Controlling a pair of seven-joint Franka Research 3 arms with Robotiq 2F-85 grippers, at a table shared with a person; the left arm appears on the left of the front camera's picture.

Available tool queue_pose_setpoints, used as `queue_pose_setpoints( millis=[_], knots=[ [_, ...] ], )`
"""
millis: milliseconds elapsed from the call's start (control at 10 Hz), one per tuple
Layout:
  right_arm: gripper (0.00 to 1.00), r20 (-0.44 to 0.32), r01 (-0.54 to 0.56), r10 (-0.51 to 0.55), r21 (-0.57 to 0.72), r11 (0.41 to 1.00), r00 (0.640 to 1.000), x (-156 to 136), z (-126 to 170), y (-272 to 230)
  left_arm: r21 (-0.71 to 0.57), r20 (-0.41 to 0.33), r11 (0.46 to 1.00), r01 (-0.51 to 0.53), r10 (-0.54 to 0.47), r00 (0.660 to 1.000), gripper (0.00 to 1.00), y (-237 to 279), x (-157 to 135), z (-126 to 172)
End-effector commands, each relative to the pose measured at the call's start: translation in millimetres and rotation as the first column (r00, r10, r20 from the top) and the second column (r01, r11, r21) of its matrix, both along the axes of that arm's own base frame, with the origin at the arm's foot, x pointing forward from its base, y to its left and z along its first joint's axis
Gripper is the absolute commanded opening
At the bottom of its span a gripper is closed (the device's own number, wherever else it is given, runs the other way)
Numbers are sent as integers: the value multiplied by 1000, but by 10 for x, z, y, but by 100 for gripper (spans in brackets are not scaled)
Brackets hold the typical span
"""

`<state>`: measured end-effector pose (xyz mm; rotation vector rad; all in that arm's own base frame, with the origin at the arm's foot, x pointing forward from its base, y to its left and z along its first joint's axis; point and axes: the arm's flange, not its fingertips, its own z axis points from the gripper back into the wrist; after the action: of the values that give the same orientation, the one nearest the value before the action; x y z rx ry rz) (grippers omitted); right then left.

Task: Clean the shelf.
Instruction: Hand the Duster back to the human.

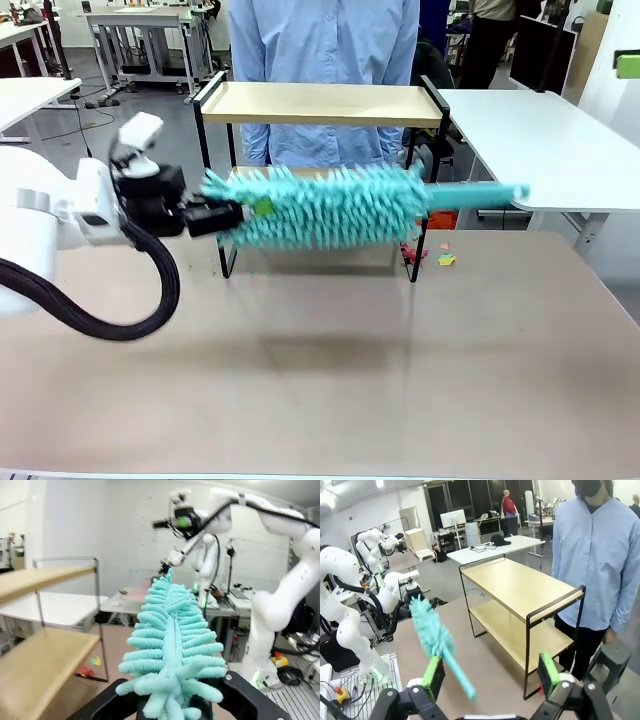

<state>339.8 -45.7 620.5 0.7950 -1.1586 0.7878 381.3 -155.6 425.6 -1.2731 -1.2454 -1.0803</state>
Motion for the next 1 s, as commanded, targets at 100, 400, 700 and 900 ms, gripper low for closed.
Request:
queue_pose_setpoints(
  millis=[100, 400, 700, 900],
  knots=[
    [100, -2, 0, 0, -7, 1000, 1000, 19, 43, -21, -60, -32, 986, -153, 152, 988, 18, 383, 33, 673],
    [100, -2, 0, 0, -7, 1000, 1000, 19, 43, -21, -86, -60, 915, -394, 390, 919, 18, 976, -33, 1161],
    [100, -2, 0, 0, -7, 1000, 1000, 19, 43, -21, -69, -64, 764, -641, 638, 767, 18, 1619, -194, 1341],
    [100, -2, 0, 0, -7, 1000, 1000, 19, 43, -21, -34, -71, 636, -771, 768, 637, 18, 1985, -325, 1332]
  ],
)
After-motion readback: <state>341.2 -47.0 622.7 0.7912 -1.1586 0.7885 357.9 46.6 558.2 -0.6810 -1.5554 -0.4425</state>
